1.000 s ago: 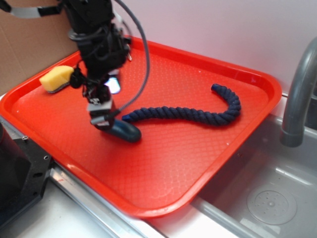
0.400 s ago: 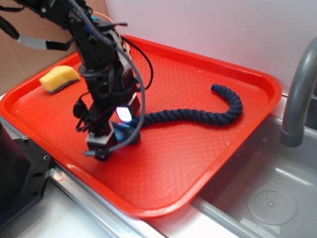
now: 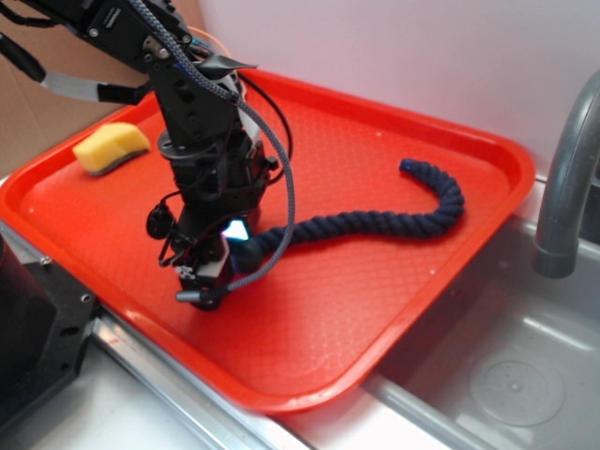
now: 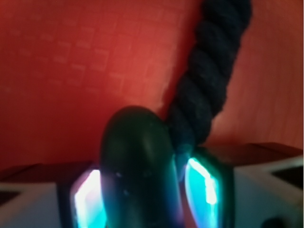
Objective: Grab the plastic pickle.
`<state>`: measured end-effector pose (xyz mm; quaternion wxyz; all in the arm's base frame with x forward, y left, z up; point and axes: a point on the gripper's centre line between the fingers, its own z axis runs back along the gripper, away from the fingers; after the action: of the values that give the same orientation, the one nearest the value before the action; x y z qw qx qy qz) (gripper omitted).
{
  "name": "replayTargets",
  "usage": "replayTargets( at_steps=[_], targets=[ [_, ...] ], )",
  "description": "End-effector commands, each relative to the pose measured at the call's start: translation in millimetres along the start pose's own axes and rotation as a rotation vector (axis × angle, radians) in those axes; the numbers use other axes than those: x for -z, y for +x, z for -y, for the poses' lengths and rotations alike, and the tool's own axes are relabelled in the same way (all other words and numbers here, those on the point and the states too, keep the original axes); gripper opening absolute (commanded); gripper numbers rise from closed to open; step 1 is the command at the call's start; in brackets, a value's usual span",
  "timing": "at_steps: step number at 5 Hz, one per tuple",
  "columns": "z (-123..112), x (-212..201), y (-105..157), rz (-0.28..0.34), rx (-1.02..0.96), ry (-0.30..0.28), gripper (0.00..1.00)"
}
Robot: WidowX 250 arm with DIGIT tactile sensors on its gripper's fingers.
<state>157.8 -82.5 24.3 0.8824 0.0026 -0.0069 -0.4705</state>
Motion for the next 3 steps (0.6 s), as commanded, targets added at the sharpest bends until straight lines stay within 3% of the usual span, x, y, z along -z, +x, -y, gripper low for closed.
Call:
replayTargets(
  at_steps=[1,3],
  targets=[
    [2,-40,-6,-0.027,-0.21,0.066,0.0],
    [-45,-113,-64,0.049,-0.713,0.021,0.0]
  ],
)
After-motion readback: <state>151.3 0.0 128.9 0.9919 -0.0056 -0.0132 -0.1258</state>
